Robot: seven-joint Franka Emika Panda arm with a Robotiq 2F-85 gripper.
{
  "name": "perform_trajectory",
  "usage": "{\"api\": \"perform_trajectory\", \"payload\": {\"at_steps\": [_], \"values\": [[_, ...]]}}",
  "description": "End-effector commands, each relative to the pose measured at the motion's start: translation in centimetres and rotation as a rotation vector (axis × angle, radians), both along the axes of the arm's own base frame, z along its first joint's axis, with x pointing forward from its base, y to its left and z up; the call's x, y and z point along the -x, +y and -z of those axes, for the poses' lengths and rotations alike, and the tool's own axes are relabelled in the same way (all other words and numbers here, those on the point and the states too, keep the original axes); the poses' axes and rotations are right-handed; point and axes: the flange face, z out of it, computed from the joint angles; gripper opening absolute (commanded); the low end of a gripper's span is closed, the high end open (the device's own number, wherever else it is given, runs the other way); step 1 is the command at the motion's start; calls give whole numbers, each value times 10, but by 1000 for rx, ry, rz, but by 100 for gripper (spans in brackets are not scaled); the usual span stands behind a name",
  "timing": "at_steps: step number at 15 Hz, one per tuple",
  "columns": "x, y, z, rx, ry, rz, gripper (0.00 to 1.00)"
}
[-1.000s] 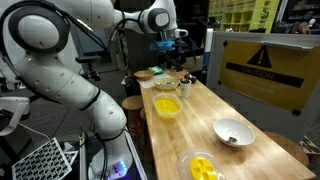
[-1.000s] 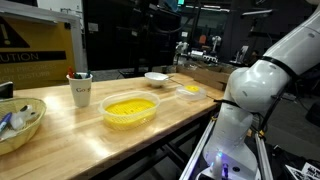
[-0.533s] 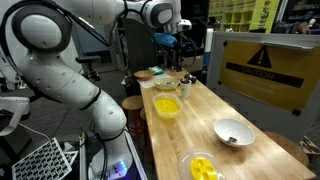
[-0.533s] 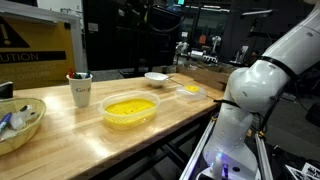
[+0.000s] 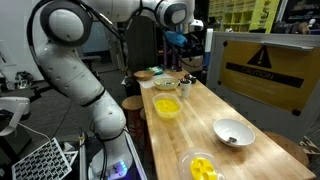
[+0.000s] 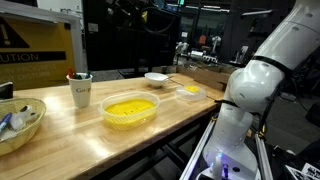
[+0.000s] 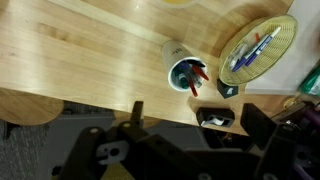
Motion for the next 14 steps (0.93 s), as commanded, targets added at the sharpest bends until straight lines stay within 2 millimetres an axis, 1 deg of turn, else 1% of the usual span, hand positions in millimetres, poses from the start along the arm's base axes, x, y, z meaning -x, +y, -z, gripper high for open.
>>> {"api": "perform_trajectory", "payload": {"at_steps": [1,6,9,14], "values": [[-31,2,0,25,31,59,100],[-56,7,16,65,95,84,100],[-63,18,28,98,141,46,100],[-71,39,54,144,217,-18,100]]}}
